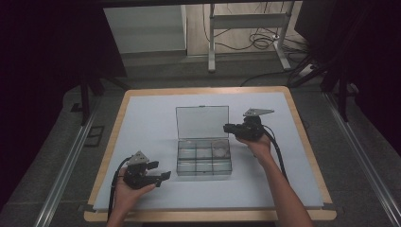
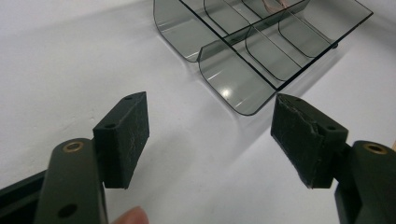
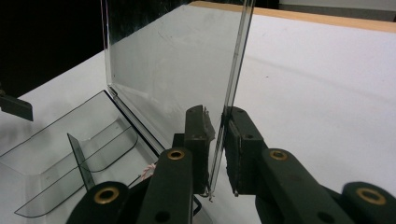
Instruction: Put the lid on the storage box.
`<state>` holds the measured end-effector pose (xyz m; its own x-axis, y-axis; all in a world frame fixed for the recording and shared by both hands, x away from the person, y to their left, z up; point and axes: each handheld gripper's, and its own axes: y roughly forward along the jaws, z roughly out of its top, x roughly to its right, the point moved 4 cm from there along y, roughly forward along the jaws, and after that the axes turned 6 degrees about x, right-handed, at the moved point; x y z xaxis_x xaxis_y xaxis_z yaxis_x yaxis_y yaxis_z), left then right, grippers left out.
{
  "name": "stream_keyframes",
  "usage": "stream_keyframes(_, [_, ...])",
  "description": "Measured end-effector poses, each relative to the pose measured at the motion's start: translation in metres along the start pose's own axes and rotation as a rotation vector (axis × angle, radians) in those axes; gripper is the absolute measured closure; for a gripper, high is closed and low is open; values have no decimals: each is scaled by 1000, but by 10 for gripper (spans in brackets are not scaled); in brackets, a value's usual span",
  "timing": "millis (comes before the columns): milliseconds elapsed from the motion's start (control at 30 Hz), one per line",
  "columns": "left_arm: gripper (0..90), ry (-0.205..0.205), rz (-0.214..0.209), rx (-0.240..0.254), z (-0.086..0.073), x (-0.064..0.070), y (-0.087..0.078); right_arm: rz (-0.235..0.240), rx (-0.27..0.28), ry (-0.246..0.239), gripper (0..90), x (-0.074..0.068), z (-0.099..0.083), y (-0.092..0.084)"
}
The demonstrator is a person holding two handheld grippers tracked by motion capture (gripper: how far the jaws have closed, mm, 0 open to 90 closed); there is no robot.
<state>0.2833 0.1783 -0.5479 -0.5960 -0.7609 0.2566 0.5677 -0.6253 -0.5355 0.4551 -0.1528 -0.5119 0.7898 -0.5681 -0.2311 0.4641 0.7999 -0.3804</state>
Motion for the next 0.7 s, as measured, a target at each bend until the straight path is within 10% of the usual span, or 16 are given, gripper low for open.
stream_keyframes(700, [280,2,2,-3,0,0,1,-40,26,-106,786,-8,-2,-4])
